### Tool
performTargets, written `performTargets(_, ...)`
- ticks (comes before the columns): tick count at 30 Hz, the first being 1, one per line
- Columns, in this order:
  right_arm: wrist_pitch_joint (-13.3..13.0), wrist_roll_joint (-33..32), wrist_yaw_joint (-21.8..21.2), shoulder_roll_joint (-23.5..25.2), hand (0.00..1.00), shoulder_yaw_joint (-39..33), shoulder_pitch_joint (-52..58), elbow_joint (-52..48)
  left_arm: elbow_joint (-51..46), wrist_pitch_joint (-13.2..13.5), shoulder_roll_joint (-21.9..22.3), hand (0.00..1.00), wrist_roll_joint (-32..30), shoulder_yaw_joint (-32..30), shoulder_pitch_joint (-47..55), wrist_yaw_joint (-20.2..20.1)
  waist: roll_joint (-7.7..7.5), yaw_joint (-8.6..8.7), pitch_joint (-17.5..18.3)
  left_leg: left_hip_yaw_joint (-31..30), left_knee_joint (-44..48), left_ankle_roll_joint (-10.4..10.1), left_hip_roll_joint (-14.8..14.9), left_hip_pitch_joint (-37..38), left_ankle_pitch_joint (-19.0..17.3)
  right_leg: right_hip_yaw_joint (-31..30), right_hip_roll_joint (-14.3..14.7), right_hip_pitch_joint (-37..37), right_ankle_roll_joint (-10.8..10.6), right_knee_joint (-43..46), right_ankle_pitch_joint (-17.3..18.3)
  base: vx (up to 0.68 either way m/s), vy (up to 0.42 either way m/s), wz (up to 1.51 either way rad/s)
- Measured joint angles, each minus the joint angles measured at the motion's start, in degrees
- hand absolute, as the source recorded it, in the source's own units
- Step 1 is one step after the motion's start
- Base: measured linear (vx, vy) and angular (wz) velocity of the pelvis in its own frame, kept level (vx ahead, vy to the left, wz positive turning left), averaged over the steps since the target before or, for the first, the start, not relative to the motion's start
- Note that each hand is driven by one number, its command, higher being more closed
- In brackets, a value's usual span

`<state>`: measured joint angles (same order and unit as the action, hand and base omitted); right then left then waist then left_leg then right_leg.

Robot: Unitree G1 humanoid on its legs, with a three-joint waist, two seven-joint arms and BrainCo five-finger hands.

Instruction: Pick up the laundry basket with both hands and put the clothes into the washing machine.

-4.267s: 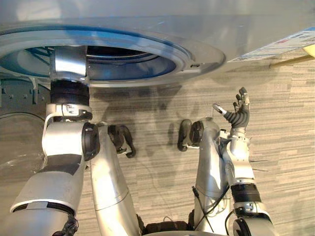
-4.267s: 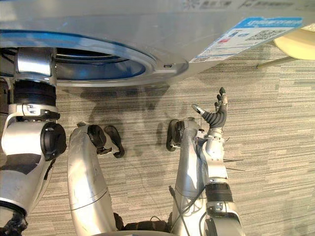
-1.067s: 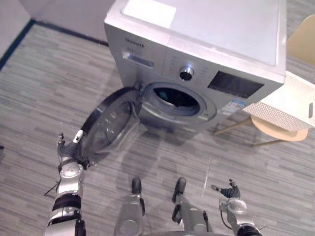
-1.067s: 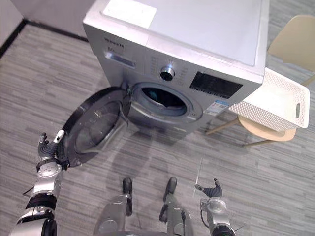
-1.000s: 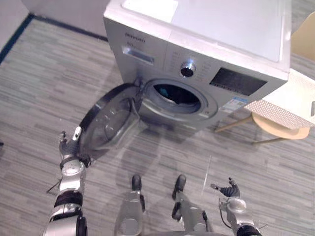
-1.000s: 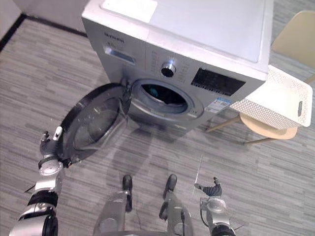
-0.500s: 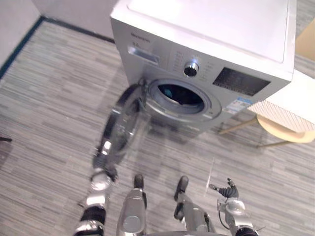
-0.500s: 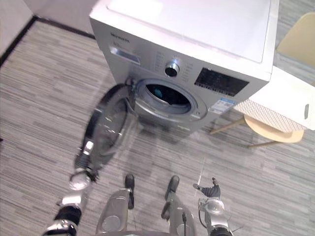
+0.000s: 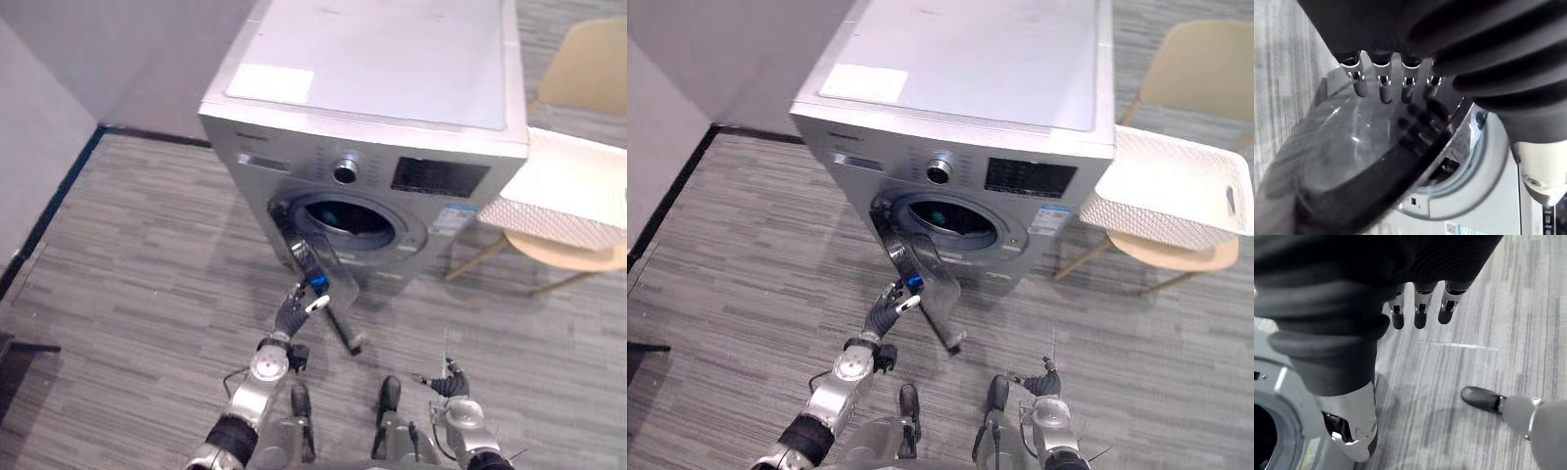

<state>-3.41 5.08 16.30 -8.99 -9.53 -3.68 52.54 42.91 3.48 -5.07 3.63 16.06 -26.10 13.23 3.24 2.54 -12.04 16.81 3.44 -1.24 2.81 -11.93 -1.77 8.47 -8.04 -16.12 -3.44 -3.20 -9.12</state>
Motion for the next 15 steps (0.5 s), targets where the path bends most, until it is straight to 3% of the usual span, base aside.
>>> performTargets(4, -0.05, -0.81, 0.47, -1.05, 0.00, -1.53, -2.40, -0.29, 11.39, -0.98, -7.85, 0.00, 0.17, -3.48, -18.37, 2.53, -2.44, 2.88, -5.38, 5.01, 0.94, -0.02, 0.33, -3.36, -0.06, -5.56, 0.26, -5.29, -0.83, -1.30, -3.13, -0.06, -0.029, -0.68)
performTargets(5, -0.05, -1.87, 1.15, -0.19, 0.00, -2.58, -1.91, -1.93, 13.63, -1.91, -11.91, 0.00, 0.22, -4.97, -24.80, 3.24, -3.86, 3.12, -6.81, 6.92, 1.76, 0.05, 0.69, -5.67, -0.09, -7.33, 0.18, -7.73, -1.02, -2.18, -4.58, -0.04, -0.027, -0.61)
performTargets(7, -0.15, -2.81, 1.52, 1.26, 0.00, -3.78, 0.21, -4.78, 13.72, -2.63, -14.82, 0.00, 0.40, -5.49, -29.03, 3.31, -4.30, 3.07, -7.21, 7.75, 3.87, 0.15, 1.69, -8.94, -0.59, -7.99, 0.69, -10.32, -0.98, -2.36, -5.51, -0.03, -0.031, -0.29)
performTargets(10, -0.74, -4.12, 1.49, 4.14, 0.00, -3.55, 2.79, -8.42, 13.19, -3.12, -14.02, 0.00, 0.45, -5.50, -28.51, 3.03, -4.38, 2.04, -7.25, 7.80, 7.50, -0.63, 4.20, -10.80, -2.59, -7.77, 2.10, -10.57, -0.99, -2.25, -5.50, 0.00, -0.036, -0.04)
performTargets(15, -2.70, -4.79, 1.31, 5.28, 0.00, -1.53, 3.06, -12.04, 7.74, -2.61, -11.09, 0.00, 0.22, -5.52, -26.42, 3.05, -4.28, 0.97, -7.20, 5.12, 8.79, -0.63, 5.05, -11.66, -2.94, -5.26, 2.41, -9.36, -1.00, -2.02, -5.48, 0.00, -0.021, 0.21)
